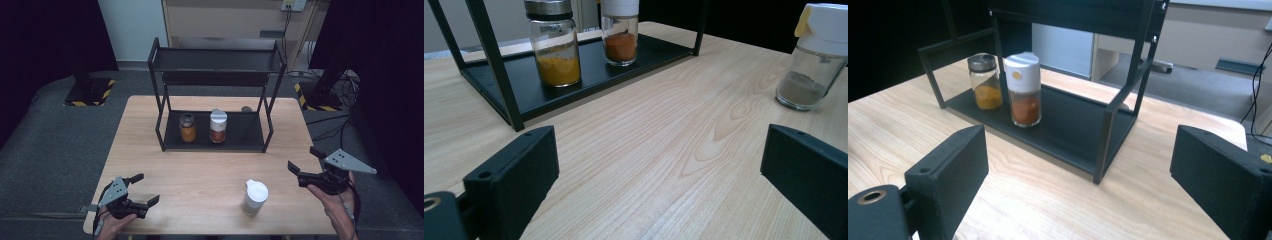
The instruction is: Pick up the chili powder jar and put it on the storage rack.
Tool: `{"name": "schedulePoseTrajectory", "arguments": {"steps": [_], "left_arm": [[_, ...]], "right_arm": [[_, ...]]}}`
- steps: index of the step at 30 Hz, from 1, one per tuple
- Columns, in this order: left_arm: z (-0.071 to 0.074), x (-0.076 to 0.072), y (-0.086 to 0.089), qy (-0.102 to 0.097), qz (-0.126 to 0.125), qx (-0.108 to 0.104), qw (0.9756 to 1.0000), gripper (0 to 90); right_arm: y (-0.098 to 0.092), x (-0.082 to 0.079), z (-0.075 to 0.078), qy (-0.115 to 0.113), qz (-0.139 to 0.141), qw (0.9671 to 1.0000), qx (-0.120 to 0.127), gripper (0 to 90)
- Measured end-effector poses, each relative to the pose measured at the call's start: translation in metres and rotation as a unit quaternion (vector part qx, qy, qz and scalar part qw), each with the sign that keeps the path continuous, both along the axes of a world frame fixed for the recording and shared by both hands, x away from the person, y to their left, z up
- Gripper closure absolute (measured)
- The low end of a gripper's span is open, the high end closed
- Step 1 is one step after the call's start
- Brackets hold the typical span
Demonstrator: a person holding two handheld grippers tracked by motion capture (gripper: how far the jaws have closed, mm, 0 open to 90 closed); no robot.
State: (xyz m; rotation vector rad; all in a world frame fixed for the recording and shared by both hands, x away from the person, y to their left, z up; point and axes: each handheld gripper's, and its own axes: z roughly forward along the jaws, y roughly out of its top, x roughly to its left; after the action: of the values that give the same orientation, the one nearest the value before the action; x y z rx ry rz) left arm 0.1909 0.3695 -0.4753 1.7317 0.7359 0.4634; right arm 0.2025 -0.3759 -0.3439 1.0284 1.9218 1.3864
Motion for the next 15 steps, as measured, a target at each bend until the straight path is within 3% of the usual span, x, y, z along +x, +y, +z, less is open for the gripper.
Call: {"name": "schedulePoseTrajectory", "arguments": {"steps": [15], "left_arm": [[0.000,0.000,0.000,0.000,0.000,0.002,1.0000,1.4]], "right_arm": [[-0.006,-0.022,-0.048,0.016,-0.024,0.9995,0.009,8.4]]}}
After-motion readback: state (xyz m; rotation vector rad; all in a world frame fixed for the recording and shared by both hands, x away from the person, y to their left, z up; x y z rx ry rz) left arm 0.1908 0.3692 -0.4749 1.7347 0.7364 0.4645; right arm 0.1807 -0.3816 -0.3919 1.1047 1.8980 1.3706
